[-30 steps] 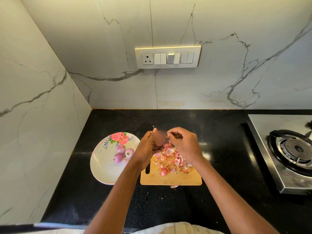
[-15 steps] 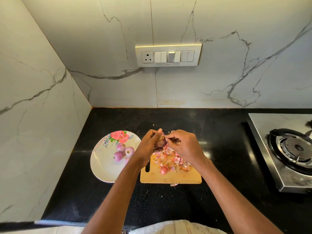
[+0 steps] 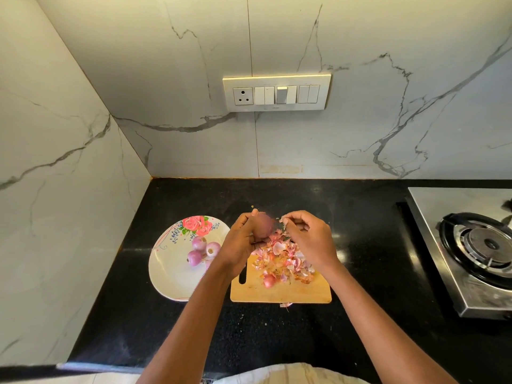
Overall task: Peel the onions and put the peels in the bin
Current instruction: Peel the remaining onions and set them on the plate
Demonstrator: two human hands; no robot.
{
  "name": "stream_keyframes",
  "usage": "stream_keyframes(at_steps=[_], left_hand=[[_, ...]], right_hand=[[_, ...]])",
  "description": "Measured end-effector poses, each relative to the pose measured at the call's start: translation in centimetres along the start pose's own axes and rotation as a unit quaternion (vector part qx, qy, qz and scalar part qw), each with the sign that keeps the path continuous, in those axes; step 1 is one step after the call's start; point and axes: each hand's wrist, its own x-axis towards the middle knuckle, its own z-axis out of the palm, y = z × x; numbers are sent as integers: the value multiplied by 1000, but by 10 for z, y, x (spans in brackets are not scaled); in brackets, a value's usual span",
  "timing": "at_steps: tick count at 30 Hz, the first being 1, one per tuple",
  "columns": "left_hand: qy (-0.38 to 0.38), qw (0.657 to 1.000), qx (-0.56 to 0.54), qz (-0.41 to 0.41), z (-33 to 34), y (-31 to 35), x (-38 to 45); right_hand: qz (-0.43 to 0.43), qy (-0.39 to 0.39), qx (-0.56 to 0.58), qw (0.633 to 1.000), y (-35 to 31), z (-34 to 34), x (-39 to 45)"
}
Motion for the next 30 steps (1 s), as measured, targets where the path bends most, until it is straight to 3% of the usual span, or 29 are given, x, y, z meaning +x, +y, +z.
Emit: stream_keyframes(at_steps=[5,11,18,22,27,30], left_hand=[[5,1000,29,7,2,-2,4],[4,998,61,12,3,-5,7],[25,998,49,37,7,-7,6],[26,999,22,37,9,-8,6],[26,996,-76,26,7,-5,3],[27,997,-76,11,2,-2,2]], right_hand=[[-54,-73,-13,996,-4,8,-1],[-64,-51,19,996,-8,6,-2],[-45,-37,-30,998,-4,14,0],[-8,5,-41,999,-2,19,-3],[83,62,33,994,4,14,0],[93,10,-6,996,19,7,1]])
